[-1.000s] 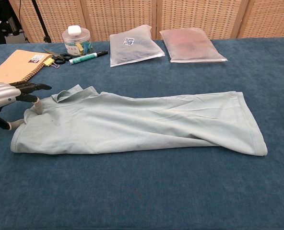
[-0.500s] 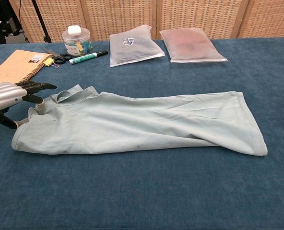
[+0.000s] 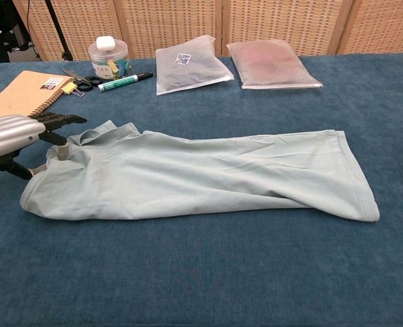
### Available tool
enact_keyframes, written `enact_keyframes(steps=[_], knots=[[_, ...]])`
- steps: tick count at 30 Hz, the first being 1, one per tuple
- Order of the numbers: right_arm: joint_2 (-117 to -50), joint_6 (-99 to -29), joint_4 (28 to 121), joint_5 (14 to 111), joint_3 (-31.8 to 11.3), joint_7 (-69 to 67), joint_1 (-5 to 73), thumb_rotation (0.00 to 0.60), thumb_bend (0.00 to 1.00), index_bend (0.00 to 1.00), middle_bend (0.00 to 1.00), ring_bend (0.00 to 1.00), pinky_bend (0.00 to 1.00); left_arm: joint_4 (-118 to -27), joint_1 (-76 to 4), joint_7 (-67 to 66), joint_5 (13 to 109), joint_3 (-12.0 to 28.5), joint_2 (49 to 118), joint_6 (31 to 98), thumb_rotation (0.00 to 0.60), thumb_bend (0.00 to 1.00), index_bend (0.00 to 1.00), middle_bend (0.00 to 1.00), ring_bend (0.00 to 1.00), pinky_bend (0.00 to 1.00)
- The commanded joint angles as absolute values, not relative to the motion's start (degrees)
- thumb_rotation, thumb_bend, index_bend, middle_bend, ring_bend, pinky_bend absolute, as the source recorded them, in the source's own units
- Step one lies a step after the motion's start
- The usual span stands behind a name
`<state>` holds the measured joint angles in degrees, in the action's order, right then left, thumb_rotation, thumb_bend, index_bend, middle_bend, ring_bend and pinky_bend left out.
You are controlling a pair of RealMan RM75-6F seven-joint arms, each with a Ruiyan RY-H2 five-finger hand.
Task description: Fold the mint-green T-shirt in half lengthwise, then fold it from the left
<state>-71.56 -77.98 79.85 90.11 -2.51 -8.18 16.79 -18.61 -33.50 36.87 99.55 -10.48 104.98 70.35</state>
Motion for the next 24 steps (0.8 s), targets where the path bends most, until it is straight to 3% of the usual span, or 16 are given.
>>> enact_keyframes(steps=[1, 24], knots=[[-71.54, -78.00, 79.87, 90.13, -2.53, -8.21, 16.78, 0.600, 0.47, 0.00, 0.00, 0.00, 0.00, -18.89, -33.61, 36.89, 99.41, -10.31, 104.78, 70.64, 0.600, 0.54, 0.79, 0.00, 0.00, 0.00], [-71.31, -78.23, 80.29, 90.41, -2.55, -8.47, 16.60, 0.600, 0.49, 0.00, 0.00, 0.00, 0.00, -21.72, -32.00, 35.67, 99.35, -10.55, 99.22, 74.51, 0.600, 0.55, 0.84, 0.00, 0.00, 0.00]])
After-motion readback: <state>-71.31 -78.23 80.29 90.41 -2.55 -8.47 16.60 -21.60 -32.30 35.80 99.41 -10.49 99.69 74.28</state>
